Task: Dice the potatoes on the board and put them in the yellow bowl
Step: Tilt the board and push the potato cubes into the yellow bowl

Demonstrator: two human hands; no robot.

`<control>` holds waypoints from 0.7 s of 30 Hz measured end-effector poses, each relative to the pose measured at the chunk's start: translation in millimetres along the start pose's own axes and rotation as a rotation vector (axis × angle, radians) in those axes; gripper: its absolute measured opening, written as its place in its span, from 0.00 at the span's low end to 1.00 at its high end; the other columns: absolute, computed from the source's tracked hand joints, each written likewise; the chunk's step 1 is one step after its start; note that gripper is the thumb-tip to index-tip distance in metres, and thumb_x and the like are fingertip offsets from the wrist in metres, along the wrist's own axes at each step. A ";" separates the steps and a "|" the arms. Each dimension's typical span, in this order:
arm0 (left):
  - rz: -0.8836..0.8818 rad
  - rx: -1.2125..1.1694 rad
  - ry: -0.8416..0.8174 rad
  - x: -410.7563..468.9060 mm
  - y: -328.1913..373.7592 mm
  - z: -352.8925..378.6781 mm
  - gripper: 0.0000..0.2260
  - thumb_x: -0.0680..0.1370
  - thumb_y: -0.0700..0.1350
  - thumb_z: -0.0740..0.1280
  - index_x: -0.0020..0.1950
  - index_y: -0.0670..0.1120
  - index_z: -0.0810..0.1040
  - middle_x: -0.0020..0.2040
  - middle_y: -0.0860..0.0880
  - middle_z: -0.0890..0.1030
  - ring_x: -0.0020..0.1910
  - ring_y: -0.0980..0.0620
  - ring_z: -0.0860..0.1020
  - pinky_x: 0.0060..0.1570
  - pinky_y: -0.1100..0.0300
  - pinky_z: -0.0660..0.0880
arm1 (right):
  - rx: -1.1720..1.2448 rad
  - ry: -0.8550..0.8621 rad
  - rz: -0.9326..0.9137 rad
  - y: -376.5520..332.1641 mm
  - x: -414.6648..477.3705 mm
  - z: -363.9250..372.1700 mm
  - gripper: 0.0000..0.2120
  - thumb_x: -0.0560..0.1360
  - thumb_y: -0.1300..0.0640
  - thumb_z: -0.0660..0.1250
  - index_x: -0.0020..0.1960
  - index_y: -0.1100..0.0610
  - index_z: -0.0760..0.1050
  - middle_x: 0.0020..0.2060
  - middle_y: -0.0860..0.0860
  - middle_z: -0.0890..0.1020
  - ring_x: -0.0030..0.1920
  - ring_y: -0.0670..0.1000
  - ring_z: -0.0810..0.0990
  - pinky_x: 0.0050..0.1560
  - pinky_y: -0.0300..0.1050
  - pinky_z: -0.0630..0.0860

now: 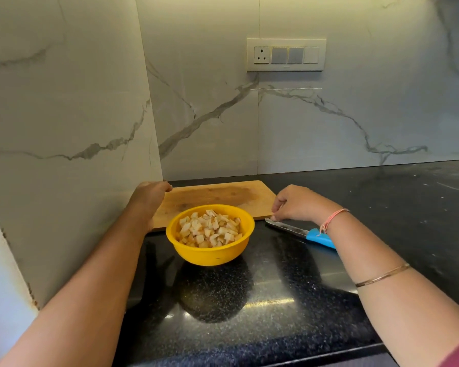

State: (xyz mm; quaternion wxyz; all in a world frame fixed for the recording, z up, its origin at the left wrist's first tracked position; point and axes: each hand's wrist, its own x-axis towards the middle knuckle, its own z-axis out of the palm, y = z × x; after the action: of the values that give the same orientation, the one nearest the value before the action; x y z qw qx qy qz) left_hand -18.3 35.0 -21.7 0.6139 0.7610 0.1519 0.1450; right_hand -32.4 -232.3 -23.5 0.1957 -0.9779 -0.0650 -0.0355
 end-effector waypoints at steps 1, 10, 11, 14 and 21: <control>0.005 0.005 0.004 1.4 -0.5 0.2 0.18 0.78 0.47 0.64 0.65 0.41 0.72 0.60 0.39 0.74 0.59 0.39 0.72 0.61 0.43 0.71 | -0.040 -0.031 0.046 4.7 -3.4 -4.6 0.11 0.73 0.57 0.71 0.54 0.58 0.80 0.49 0.51 0.80 0.49 0.50 0.77 0.46 0.41 0.71; 0.114 0.118 0.025 3.6 -5.0 5.4 0.16 0.79 0.46 0.62 0.65 0.41 0.72 0.60 0.42 0.73 0.58 0.42 0.71 0.51 0.51 0.68 | -0.298 -0.105 0.307 33.5 -21.3 -8.1 0.10 0.71 0.57 0.71 0.48 0.60 0.74 0.38 0.53 0.76 0.36 0.51 0.76 0.32 0.40 0.71; 0.127 0.125 0.026 3.0 -5.4 5.9 0.16 0.79 0.45 0.62 0.65 0.41 0.72 0.61 0.41 0.73 0.58 0.42 0.71 0.51 0.51 0.67 | -0.300 -0.063 0.337 35.7 -20.9 -8.3 0.08 0.71 0.58 0.69 0.48 0.59 0.73 0.35 0.53 0.74 0.35 0.51 0.75 0.31 0.40 0.70; 0.147 0.150 0.030 2.7 -7.6 7.4 0.15 0.80 0.44 0.62 0.66 0.41 0.72 0.65 0.42 0.73 0.63 0.42 0.70 0.52 0.53 0.66 | -0.288 0.041 0.413 43.3 -15.6 -7.9 0.08 0.73 0.61 0.65 0.51 0.61 0.73 0.35 0.54 0.73 0.41 0.54 0.75 0.37 0.43 0.70; 0.193 0.353 0.059 18.0 -19.2 5.0 0.15 0.80 0.41 0.60 0.66 0.42 0.73 0.64 0.42 0.75 0.61 0.43 0.72 0.50 0.55 0.67 | -0.278 0.189 0.395 55.3 5.6 -1.3 0.11 0.76 0.57 0.65 0.54 0.62 0.77 0.45 0.57 0.79 0.45 0.57 0.77 0.42 0.45 0.73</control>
State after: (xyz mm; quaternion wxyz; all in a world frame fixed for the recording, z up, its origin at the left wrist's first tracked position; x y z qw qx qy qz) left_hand -0.8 41.8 -40.9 0.4497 0.8632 0.1192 0.1962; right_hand -19.1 -282.8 -42.7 0.0677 -0.9814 0.1512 -0.0967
